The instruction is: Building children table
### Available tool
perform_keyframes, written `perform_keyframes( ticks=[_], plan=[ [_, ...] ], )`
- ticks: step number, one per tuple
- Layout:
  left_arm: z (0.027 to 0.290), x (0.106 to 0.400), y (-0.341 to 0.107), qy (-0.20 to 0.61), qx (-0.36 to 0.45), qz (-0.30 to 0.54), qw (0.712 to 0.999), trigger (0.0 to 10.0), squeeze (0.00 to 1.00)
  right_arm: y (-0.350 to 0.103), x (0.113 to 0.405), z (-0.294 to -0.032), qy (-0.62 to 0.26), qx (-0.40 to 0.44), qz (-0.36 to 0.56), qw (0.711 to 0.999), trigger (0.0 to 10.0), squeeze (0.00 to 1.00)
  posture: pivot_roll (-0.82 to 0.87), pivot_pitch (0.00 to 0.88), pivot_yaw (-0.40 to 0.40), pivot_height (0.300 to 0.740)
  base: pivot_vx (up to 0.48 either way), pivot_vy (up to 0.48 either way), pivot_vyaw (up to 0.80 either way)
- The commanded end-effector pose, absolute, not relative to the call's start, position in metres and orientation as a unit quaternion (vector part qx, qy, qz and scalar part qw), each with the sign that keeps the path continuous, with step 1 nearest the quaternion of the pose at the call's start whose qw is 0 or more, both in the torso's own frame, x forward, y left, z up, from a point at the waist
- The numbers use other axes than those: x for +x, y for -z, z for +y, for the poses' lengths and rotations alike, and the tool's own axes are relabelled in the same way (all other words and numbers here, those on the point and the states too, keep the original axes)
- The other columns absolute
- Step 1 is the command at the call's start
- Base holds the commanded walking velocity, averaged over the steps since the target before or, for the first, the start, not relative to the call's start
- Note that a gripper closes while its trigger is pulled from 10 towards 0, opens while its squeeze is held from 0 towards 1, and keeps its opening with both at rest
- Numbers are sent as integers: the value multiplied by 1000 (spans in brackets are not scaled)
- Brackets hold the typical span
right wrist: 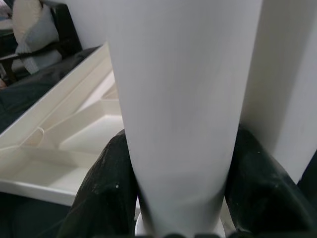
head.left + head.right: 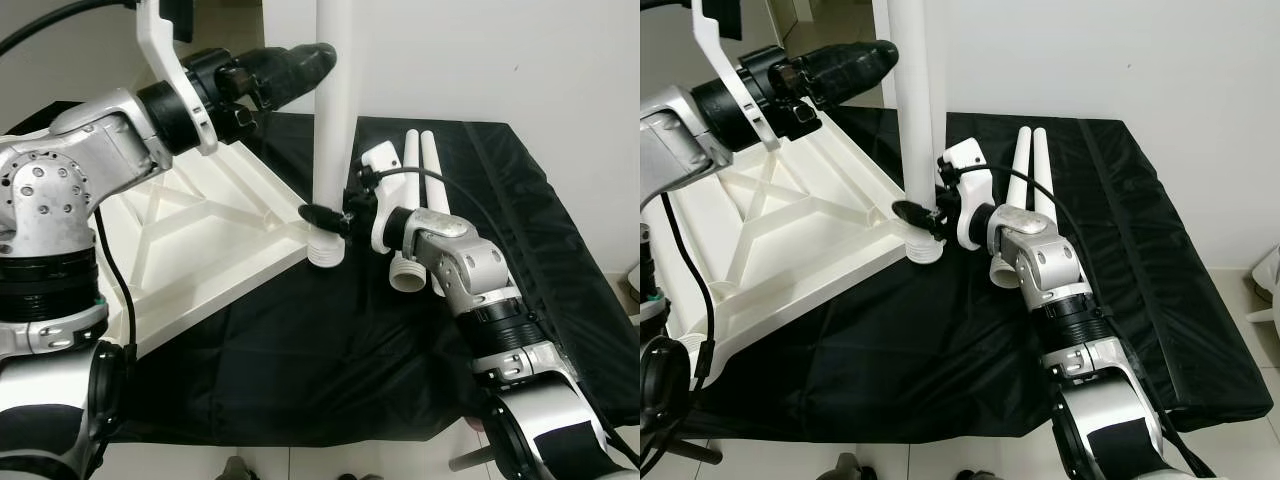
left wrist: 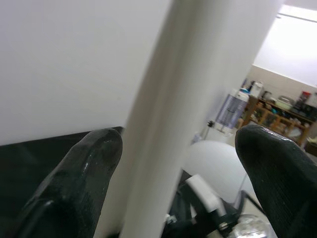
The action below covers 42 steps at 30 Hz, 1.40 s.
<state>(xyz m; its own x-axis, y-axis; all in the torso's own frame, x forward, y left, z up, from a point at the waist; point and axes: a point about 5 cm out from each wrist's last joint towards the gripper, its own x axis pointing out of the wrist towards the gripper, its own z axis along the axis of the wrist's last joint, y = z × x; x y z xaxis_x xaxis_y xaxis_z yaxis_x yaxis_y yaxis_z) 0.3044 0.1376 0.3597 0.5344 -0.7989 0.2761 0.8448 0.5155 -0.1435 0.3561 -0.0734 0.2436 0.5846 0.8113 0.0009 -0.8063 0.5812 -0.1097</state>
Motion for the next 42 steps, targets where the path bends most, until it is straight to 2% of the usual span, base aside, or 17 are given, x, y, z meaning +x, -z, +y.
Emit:
perform_keyframes(
  ticks=[1,11,16,18,21,29,30,31,32,33,42],
  plan=[
    [142,303,-357,492,-137,-92,855,10000,0,-253,356,-71,-460,-45,-52,885,10000,0,37,69,-39,740,0,0,0],
    [151,317,-337,448,-151,-69,879,10000,0,-273,345,-67,-485,-37,-147,861,10000,0,34,73,-42,740,0,0,0],
    [155,324,-322,423,-141,-48,894,10000,0,-278,344,-72,-474,-8,-169,864,10000,0,35,76,-41,740,0,0,0],
    [160,333,-302,387,-126,-22,913,10000,0,-281,341,-78,-455,9,-192,869,10000,0,28,81,-27,740,0,0,0],
    [164,338,-287,363,-114,-4,925,10000,0,-282,339,-84,-439,24,-206,874,10000,0,28,81,-27,740,0,0,0],
    [169,350,-259,320,-142,31,936,10000,0,-277,334,-97,-409,48,-214,886,10000,0,7,85,3,740,0,0,0],
    [169,351,-254,313,-134,38,939,10000,0,-275,333,-100,-404,49,-213,888,10000,0,7,85,3,740,0,0,0],
    [172,356,-238,293,-93,59,950,10000,0,-268,330,-106,-393,50,-206,895,10000,0,4,84,8,740,0,0,0],
    [172,356,-238,293,-93,59,950,10000,0,-268,330,-106,-393,50,-206,895,10000,0,4,84,8,740,0,0,0],
    [173,359,-228,277,-51,69,957,10000,0,-259,325,-110,-391,51,-194,898,10000,0,5,86,7,740,0,0,0],
    [169,364,-216,275,32,101,956,10000,0,-227,311,-116,-376,56,-146,913,10000,0,1,95,4,740,0,0,0]
  ],
)
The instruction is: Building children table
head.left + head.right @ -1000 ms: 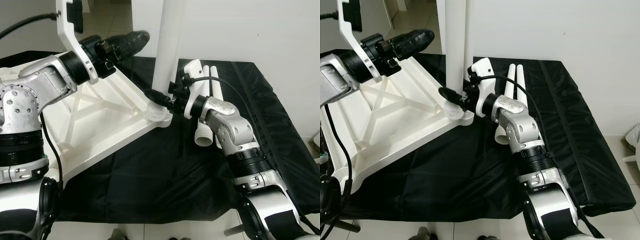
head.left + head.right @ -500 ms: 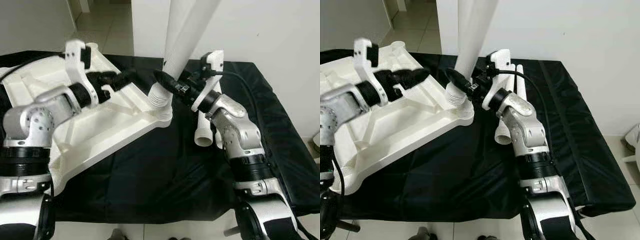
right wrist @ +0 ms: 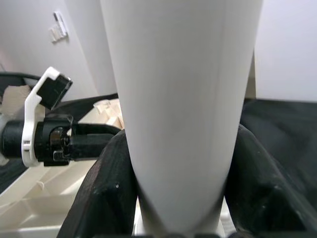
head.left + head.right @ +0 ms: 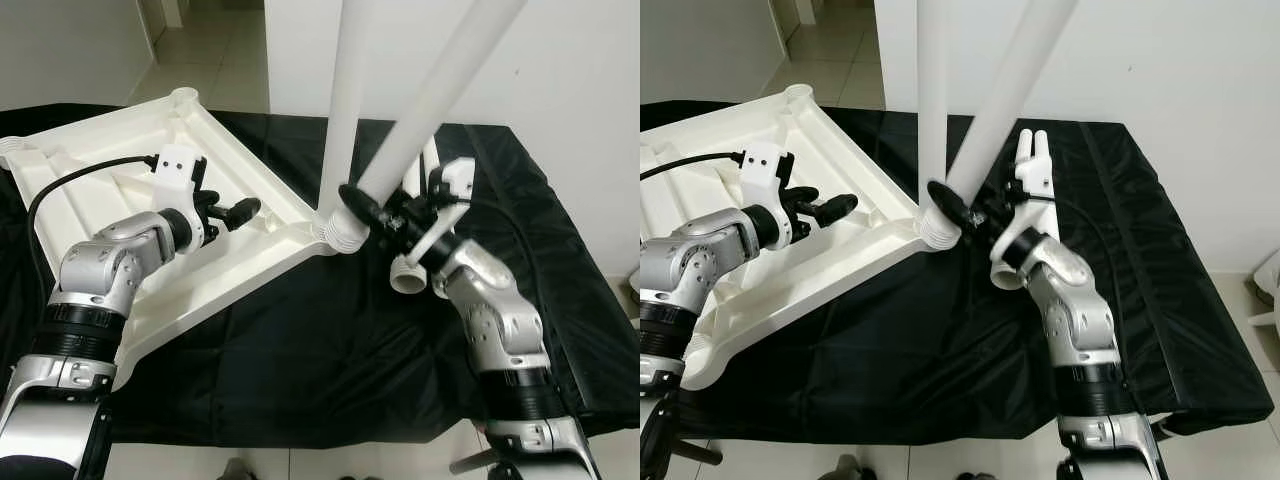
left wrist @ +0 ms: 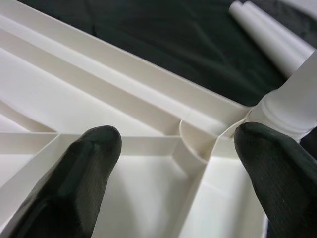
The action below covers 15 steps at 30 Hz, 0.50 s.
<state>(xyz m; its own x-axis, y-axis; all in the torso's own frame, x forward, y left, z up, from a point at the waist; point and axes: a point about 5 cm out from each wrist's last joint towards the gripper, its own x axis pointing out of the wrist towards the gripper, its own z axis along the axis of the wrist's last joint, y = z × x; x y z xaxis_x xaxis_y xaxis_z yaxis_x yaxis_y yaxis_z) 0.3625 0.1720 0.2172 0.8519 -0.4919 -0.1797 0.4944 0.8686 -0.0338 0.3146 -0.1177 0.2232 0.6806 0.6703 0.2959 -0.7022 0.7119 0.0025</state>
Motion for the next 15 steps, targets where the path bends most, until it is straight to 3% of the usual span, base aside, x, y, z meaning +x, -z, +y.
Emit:
perform_keyframes(
  ticks=[1,8,13,15],
  plan=[
    [169,364,-215,273,47,106,955,10000,0,-225,309,-117,-374,57,-144,914,10000,0,1,95,4,740,0,0,0],
    [164,363,-218,311,121,113,936,10000,0,-218,302,-126,-355,67,-130,923,10000,0,-7,111,7,740,0,0,0],
    [157,358,-217,358,127,115,918,10000,0,-216,300,-128,-352,63,-125,925,10000,0,-11,119,11,740,0,0,0],
    [149,348,-212,417,139,124,890,10000,0,-215,298,-133,-350,57,-121,927,10000,0,-13,123,12,740,0,0,0]
  ],
)
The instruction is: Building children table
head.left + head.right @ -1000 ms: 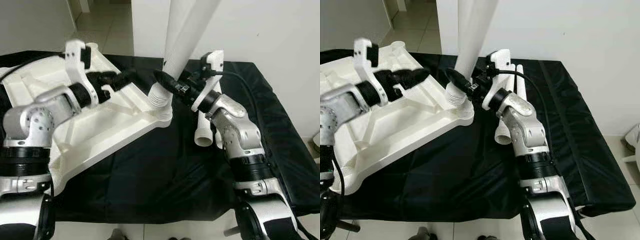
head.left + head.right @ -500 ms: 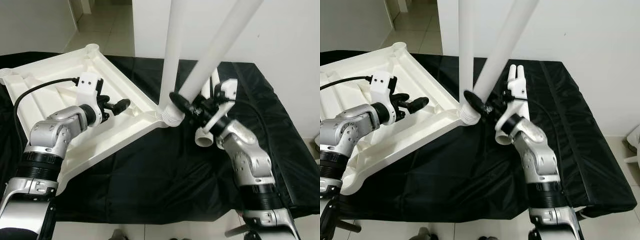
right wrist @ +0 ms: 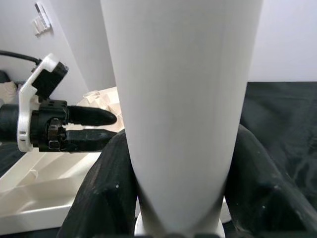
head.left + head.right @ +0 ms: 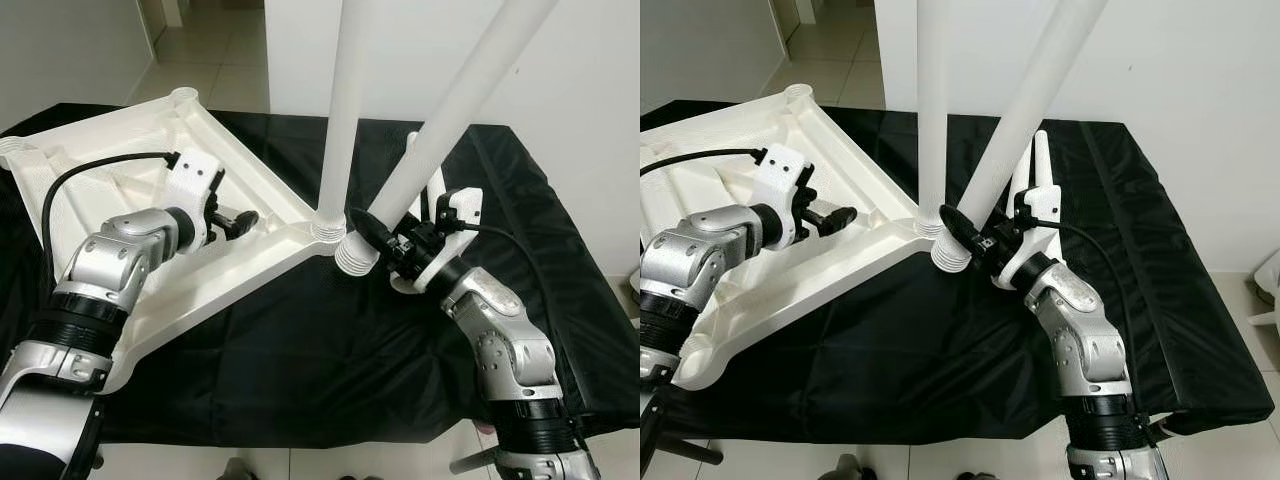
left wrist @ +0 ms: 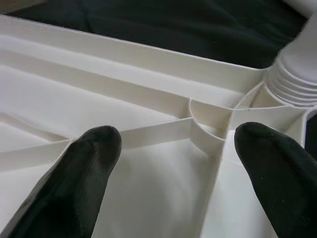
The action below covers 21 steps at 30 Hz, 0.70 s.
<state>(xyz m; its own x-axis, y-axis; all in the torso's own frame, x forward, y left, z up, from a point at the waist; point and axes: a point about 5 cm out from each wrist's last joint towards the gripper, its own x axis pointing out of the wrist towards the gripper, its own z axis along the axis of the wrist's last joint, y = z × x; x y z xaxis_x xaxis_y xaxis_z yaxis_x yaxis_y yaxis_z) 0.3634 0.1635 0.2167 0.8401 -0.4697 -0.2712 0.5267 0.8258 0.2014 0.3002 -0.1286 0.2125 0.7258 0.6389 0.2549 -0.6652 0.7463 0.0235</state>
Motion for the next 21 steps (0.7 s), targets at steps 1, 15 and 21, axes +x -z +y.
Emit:
perform_keyframes(
  ticks=[1,15,21],
  plan=[
    [149,348,-212,417,139,124,890,10000,0,-215,298,-133,-350,57,-121,927,10000,0,-13,123,12,740,0,0,0],
    [132,316,-196,548,188,159,800,10000,0,-214,295,-150,-343,22,-107,933,10000,0,-33,119,12,740,0,0,0],
    [136,325,-192,514,187,181,817,10000,0,-217,296,-153,-341,16,-111,933,10000,0,-32,112,14,740,0,0,0]
  ],
)
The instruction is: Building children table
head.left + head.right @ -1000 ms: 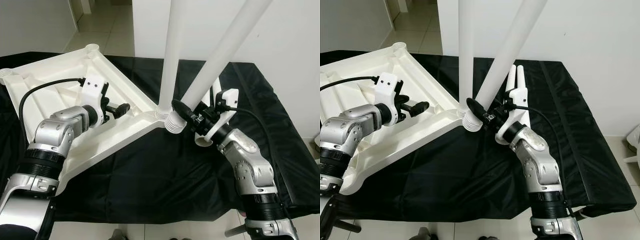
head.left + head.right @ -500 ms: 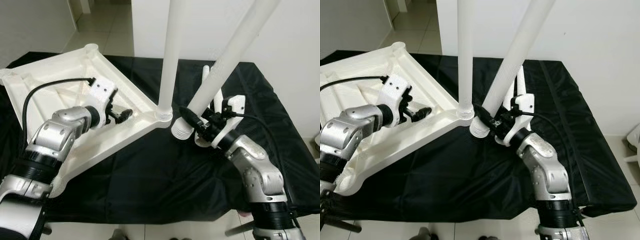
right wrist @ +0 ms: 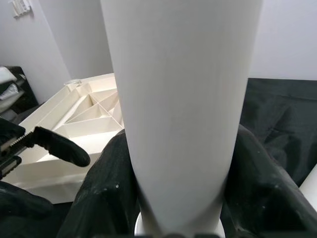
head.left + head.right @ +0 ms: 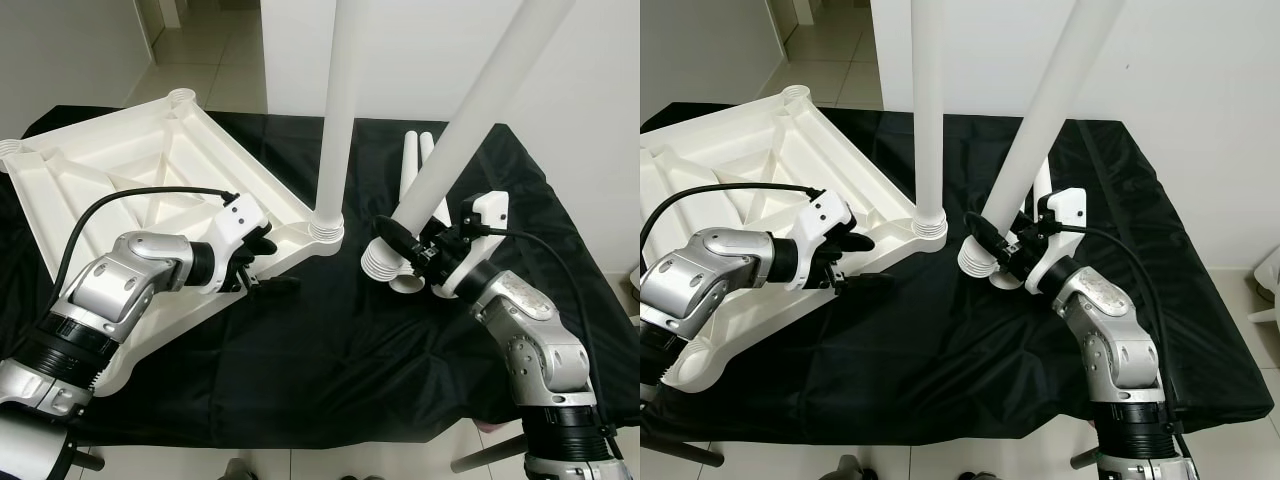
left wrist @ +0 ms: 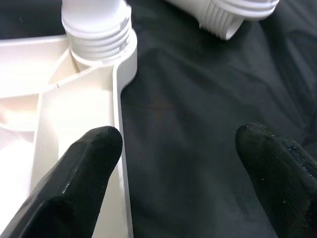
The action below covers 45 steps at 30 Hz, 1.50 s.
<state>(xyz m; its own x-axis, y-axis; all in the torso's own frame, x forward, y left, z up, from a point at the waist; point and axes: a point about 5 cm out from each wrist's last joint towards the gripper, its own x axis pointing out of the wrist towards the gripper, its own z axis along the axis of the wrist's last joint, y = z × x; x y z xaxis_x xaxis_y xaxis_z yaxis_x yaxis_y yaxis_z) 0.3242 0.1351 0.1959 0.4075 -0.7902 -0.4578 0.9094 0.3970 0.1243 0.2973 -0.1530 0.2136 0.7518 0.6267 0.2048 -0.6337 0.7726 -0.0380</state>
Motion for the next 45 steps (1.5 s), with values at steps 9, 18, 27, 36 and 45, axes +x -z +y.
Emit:
perform_keyframes(
  ticks=[9,18,27,36,45],
  plan=[
    [142,341,-179,451,177,231,844,10000,0,-220,297,-153,-340,11,-118,933,10000,0,-40,110,24,740,0,0,0],
    [147,350,-172,411,162,268,856,10000,0,-223,295,-158,-332,7,-122,935,10000,0,-49,124,39,740,0,0,0],
    [144,360,-170,387,143,276,868,0,0,-223,293,-160,-323,8,-123,938,10000,0,-56,137,51,740,0,0,0],
    [136,364,-164,374,141,282,872,0,0,-223,290,-163,-316,8,-124,941,10000,0,-64,141,56,740,0,0,0],
    [126,378,-173,341,119,259,896,0,0,-226,290,-166,-312,6,-127,942,10000,0,-70,141,53,740,0,0,0]
  ],
)
